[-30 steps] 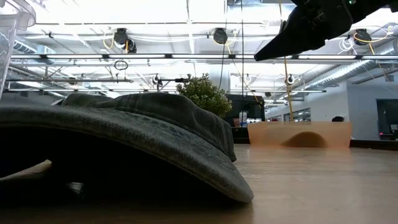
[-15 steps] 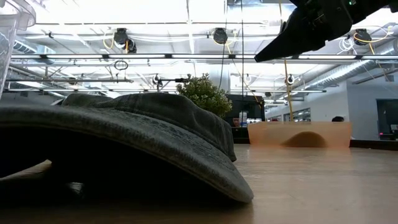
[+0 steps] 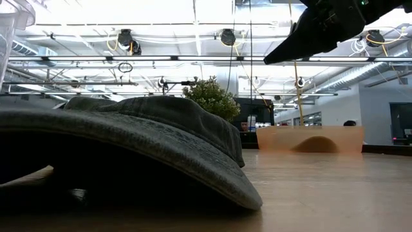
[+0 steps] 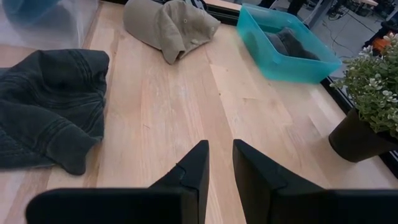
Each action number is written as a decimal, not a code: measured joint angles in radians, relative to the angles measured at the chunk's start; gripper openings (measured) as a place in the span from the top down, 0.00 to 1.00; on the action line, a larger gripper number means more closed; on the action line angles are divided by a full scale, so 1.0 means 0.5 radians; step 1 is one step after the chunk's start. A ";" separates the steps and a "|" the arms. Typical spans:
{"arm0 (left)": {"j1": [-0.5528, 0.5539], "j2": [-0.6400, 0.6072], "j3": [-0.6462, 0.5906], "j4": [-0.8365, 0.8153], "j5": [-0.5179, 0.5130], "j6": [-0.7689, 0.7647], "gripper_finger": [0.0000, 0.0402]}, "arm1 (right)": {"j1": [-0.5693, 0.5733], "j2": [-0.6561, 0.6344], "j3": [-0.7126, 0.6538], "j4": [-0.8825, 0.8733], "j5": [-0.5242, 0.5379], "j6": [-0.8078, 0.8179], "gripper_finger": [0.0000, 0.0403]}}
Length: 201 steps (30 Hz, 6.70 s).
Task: Pick & Place hat
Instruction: Put the blue cap into the transparent bin, then adjust the transparent bin
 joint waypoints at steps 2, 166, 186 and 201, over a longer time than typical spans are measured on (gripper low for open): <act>0.021 -0.038 0.000 -0.037 -0.010 -0.001 0.73 | -0.001 0.000 0.000 0.006 0.000 0.000 0.85; 0.158 -0.211 0.095 -0.509 -0.406 0.301 0.77 | -0.036 -0.001 -0.313 0.588 -0.098 0.015 0.85; 0.729 -0.125 0.132 0.165 -0.821 0.541 0.77 | -0.036 0.000 -0.313 0.588 -0.098 0.016 0.85; 0.769 0.050 0.134 0.276 -0.041 0.615 0.77 | -0.036 0.000 -0.313 0.555 -0.101 0.017 0.85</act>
